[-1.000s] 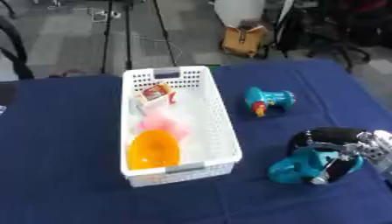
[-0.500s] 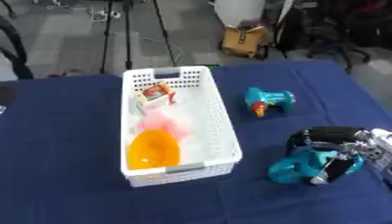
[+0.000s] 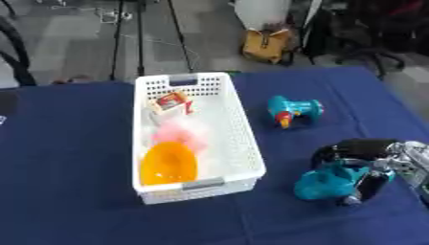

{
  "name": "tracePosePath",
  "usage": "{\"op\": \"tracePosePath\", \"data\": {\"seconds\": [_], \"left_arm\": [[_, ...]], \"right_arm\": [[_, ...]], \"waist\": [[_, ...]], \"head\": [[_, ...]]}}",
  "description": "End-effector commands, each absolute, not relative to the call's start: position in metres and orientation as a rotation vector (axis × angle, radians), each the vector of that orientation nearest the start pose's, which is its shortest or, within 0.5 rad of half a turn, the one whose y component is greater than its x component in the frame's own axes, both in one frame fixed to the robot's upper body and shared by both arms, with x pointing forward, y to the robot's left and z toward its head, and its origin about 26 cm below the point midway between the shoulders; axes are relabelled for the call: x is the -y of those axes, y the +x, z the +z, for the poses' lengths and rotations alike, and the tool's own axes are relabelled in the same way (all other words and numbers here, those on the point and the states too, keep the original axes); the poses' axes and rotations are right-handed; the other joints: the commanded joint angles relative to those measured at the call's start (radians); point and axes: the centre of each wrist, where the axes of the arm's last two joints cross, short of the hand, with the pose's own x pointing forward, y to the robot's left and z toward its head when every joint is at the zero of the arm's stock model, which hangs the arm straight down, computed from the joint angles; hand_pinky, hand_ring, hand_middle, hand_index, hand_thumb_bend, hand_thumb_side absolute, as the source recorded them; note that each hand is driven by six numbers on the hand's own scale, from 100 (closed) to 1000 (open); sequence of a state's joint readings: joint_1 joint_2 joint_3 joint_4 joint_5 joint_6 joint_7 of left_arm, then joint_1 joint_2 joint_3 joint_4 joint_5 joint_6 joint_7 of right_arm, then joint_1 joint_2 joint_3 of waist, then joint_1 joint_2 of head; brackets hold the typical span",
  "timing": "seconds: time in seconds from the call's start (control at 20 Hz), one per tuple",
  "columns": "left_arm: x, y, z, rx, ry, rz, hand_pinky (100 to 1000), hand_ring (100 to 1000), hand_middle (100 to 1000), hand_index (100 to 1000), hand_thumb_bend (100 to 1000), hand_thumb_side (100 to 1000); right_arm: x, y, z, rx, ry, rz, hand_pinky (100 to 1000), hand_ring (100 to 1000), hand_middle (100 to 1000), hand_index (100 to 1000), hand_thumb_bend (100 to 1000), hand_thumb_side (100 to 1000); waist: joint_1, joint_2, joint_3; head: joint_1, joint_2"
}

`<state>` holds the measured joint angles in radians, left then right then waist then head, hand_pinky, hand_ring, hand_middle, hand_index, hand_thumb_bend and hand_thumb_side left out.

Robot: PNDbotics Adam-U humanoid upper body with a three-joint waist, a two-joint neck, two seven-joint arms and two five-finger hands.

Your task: Pick up objects on the table and place them in the box.

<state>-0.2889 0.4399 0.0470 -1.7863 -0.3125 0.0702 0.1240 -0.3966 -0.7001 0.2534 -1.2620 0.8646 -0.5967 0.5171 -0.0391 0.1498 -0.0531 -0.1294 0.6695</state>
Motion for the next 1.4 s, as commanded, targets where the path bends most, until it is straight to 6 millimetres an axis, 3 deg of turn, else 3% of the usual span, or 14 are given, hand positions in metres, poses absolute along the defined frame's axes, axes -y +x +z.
{"op": "tracePosePath", "data": {"seconds": [0.05,0.15,0.25,0.4,0.45,0.5,0.55,1.1,1.15,1.4], "left_arm": [[-0.315,0.325,0.179,2.008,0.773,-0.453,508,674,741,835,714,734],[-0.315,0.325,0.179,2.009,0.773,-0.452,508,674,741,835,714,734],[-0.315,0.325,0.179,2.009,0.773,-0.452,508,674,741,835,714,735],[-0.315,0.325,0.179,2.009,0.773,-0.453,508,674,741,835,714,735],[-0.315,0.325,0.179,2.009,0.773,-0.452,508,674,741,835,713,734],[-0.315,0.325,0.179,2.010,0.773,-0.452,508,674,741,835,713,734],[-0.315,0.325,0.179,2.010,0.773,-0.452,508,674,741,835,712,735],[-0.315,0.325,0.179,2.009,0.773,-0.452,508,675,742,836,711,734],[-0.315,0.325,0.179,2.009,0.773,-0.452,508,675,742,836,710,734],[-0.315,0.325,0.179,2.010,0.772,-0.452,508,675,742,836,711,734]], "right_arm": [[0.386,0.367,0.103,1.075,-0.616,2.107,648,750,819,877,576,307],[0.387,0.366,0.102,1.068,-0.629,2.111,618,724,800,867,575,305],[0.387,0.365,0.102,1.064,-0.646,2.116,527,625,732,832,569,297],[0.387,0.364,0.100,1.063,-0.672,2.124,509,609,716,823,568,295],[0.388,0.364,0.101,1.069,-0.683,2.124,374,488,603,732,547,263],[0.388,0.364,0.100,1.075,-0.693,2.124,374,488,603,732,547,263],[0.388,0.364,0.101,1.084,-0.704,2.123,296,426,541,681,535,240],[0.388,0.363,0.100,1.162,-0.811,2.111,166,317,414,563,518,204],[0.388,0.364,0.101,1.173,-0.823,2.106,100,262,358,519,509,188],[0.387,0.366,0.113,1.243,-0.888,2.077,100,247,331,502,470,168]], "waist": [[-0.001,-0.013,0.000],[-0.001,-0.013,0.000],[-0.001,-0.013,-0.001],[0.000,-0.013,-0.001],[0.000,-0.013,-0.002],[0.000,-0.013,-0.002],[0.001,-0.013,-0.002],[0.003,-0.013,-0.002],[0.003,-0.014,-0.002],[0.002,-0.015,-0.003]], "head": [[-0.002,0.005],[-0.002,0.006],[-0.002,0.006],[-0.002,0.006],[-0.002,0.006],[-0.002,0.006],[-0.002,0.006],[-0.005,0.007],[-0.004,0.007],[-0.005,0.006]]}}
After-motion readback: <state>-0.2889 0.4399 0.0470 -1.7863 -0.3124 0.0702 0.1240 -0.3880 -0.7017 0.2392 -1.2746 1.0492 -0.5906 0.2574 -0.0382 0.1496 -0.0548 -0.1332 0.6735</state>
